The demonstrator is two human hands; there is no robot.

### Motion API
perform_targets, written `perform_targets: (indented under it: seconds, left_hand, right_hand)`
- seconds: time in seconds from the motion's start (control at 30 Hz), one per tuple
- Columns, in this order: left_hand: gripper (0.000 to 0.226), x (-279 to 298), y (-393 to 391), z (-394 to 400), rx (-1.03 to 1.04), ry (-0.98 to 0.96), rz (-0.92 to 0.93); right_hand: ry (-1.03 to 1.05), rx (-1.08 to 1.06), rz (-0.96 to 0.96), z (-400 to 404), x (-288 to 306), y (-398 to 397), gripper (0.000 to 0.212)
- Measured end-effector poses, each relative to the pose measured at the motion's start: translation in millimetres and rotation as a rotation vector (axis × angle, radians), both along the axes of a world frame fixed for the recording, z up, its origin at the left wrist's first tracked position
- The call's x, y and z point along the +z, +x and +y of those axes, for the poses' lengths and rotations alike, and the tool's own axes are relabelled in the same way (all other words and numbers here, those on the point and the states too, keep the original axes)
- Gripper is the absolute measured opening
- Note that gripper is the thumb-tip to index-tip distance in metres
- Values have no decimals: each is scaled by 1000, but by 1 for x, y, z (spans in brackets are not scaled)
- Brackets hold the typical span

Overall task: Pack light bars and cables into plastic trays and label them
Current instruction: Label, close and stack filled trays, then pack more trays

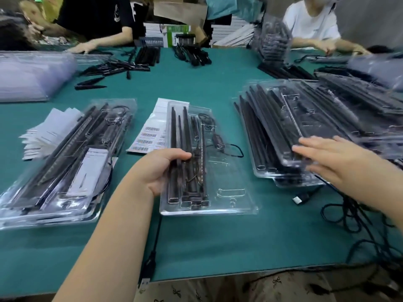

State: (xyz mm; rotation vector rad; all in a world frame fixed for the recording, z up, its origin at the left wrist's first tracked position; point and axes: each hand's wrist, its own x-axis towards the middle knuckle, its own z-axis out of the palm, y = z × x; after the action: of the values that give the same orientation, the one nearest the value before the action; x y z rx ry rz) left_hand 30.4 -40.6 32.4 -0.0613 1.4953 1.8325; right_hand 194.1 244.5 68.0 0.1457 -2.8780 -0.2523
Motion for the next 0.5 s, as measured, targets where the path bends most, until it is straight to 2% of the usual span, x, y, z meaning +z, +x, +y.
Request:
perform_targets:
  seconds: [0.07, 0.13, 0.17, 0.23, 0.3, 0.37, 0.43, 0.5]
  left_hand:
    - [32, 0, 0, 0, -5, -9, 27]
    - [26, 0, 1, 0, -11, -9, 46]
    - [24, -1, 0, 0, -12, -4, 48]
    - [20, -1, -1, 0, -18, 3, 38]
    - [18, 0, -2, 0, -18, 8, 35]
    - [23, 0, -3, -1, -2, 38, 41]
    - [30, 0, -3, -4, 19, 139, 38]
    - [30, 1, -5, -10, 12, 302, -1]
  right_hand:
    - [-116, -137, -154, -4, 17, 4, 49]
    - [-277, -259, -290, -6, 28, 4, 60]
    - [-290, -272, -308, -7, 29, 3, 68]
    - [-183, -287, -282, -17, 29, 1, 86]
    - [-103, -267, -207, -36, 27, 0, 91]
    - [-193, -155, -29, -57, 27, 1, 72]
    - [-440, -35, 200, -76, 22, 0, 49]
    - [-871, 34, 387, -97, 11, -8, 43]
